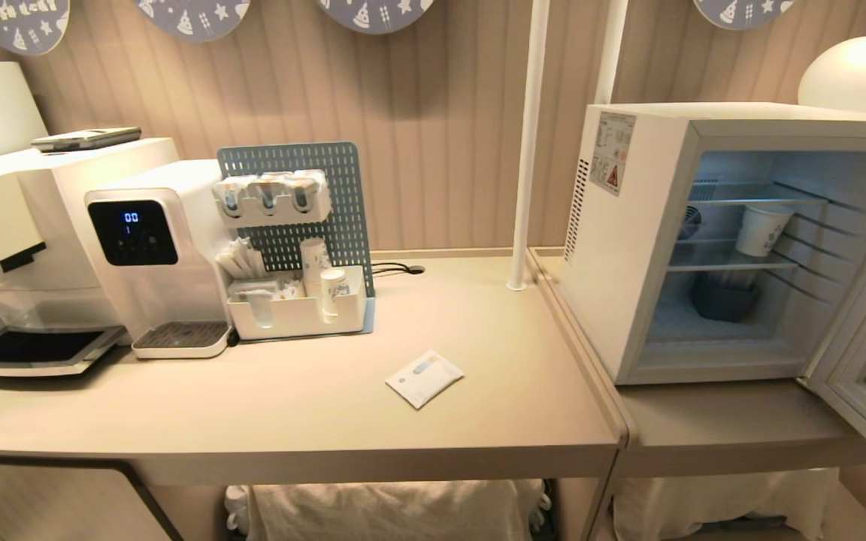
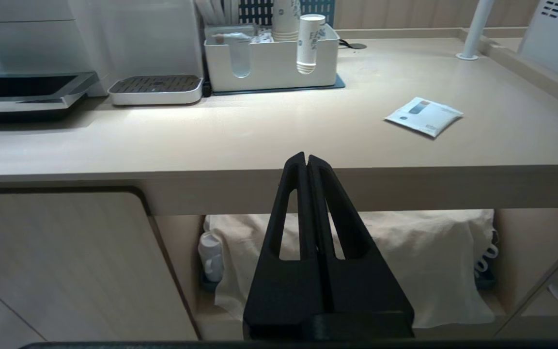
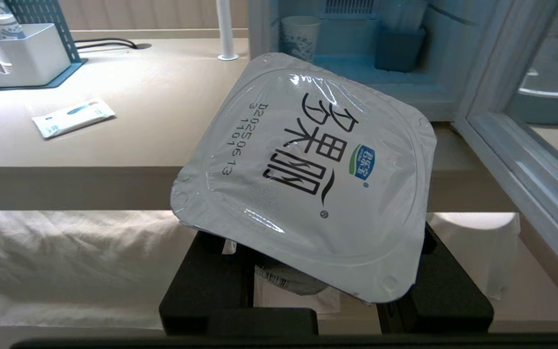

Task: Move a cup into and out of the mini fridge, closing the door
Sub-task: Put the yoghurt in the freezer

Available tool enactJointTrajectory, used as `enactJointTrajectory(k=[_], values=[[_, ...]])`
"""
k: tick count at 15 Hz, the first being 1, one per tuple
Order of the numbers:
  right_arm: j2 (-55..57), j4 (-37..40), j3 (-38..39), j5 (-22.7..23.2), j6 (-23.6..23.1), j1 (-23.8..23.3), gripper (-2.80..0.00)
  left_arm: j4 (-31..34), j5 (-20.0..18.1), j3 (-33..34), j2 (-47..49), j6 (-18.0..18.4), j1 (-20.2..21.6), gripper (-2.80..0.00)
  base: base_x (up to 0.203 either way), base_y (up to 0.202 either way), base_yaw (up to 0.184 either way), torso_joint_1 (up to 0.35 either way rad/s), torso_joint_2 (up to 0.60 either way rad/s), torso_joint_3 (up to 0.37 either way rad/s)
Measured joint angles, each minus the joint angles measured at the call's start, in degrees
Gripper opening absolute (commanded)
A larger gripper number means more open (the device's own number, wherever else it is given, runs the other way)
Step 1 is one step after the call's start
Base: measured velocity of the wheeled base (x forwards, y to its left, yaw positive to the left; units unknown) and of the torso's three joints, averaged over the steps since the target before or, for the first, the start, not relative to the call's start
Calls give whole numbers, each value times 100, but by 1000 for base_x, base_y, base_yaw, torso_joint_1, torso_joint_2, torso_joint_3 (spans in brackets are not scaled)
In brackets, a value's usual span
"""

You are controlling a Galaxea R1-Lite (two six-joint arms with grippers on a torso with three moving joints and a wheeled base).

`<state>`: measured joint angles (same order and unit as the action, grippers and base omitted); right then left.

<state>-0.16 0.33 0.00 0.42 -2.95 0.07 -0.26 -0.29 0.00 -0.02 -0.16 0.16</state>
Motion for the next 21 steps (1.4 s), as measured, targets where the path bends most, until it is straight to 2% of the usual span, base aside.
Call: enactJointTrajectory(k=[11,18,21], values=[[2,-6,0,0,0,0,-280,-1,2,0,0,0,2,-280,0,-189,0,4,2,3],[5,-15,0,0,1,0,-280,0,4,0,0,8,-5,-280,0,-14,-1,0,1,0],[6,-15,0,0,1,0,-280,2,6,0,0,11,-2,-280,167,0,-1,9,-2,5]])
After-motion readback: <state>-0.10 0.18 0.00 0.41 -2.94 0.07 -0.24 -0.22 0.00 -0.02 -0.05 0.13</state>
